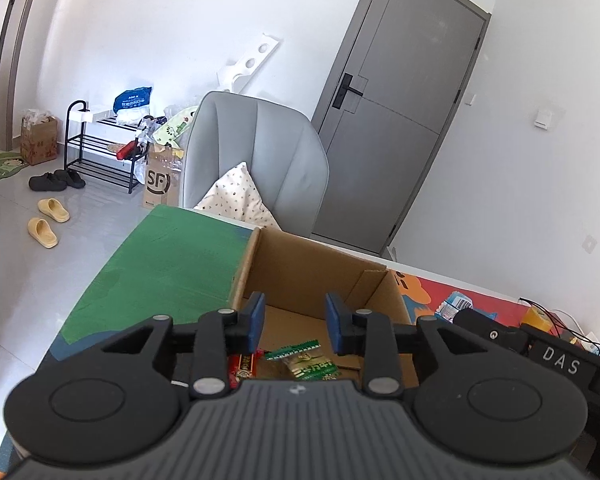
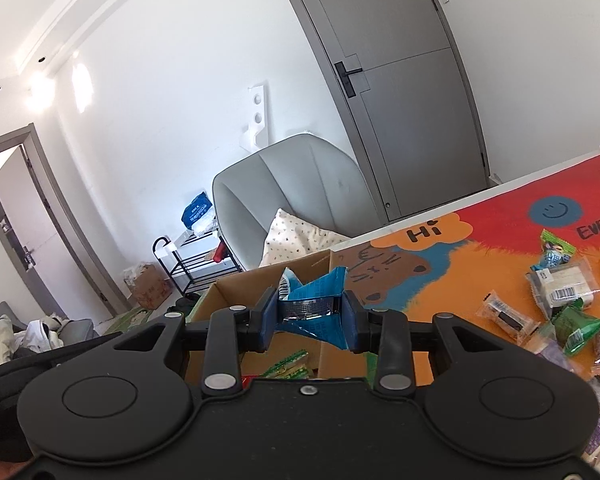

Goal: Organize snacks
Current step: 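Carry both snacks over the cardboard box and open both grippers to drop them, then grasp the purple bar with the left gripper while the right grasps the orange packet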

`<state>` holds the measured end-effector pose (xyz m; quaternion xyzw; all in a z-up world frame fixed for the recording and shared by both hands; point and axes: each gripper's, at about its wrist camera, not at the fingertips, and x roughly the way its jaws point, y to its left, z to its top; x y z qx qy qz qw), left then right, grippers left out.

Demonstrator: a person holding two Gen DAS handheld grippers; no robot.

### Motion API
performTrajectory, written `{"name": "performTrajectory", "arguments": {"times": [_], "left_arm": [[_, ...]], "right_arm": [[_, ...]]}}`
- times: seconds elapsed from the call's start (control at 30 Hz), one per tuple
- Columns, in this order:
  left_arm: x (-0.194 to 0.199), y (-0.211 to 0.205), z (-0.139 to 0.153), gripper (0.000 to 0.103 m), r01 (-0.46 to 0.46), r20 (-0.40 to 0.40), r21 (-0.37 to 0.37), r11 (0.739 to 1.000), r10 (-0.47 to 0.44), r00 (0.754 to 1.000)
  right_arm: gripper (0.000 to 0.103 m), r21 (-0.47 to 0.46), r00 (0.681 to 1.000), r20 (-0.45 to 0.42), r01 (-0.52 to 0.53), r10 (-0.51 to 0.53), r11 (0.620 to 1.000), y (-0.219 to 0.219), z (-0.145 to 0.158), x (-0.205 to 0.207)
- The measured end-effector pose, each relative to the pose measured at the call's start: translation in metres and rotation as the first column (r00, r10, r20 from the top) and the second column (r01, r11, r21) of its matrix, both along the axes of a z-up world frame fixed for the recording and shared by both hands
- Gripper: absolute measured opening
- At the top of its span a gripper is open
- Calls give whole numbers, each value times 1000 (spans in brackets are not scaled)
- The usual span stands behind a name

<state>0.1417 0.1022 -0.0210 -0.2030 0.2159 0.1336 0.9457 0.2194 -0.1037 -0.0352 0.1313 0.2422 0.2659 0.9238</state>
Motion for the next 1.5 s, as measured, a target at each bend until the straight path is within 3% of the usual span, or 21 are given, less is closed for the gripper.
{"name": "performTrajectory", "arguments": {"times": [0.27,0.43,0.53,1.1,1.5], "left_arm": [[-8,14,2,49,-32,-2,1,999,32,999],[-12,14,1,73,-44,-6,9,999,44,999],[-14,9,1,85,-49,-10,28,998,50,999],[-9,-48,2,98,32,-48,56,998,-30,998],[0,-119,-2,100,163,-65,108,981,-156,986]], "right_arm": [[36,16,1000,2,-19,19,1000,20,7,6],[58,24,1000,-4,-11,11,1000,18,8,6],[62,17,1000,-10,20,-20,1000,10,7,3],[82,-26,989,-48,136,-137,990,-64,-7,-26],[83,-31,965,-62,252,-254,967,-138,-17,-39]]}}
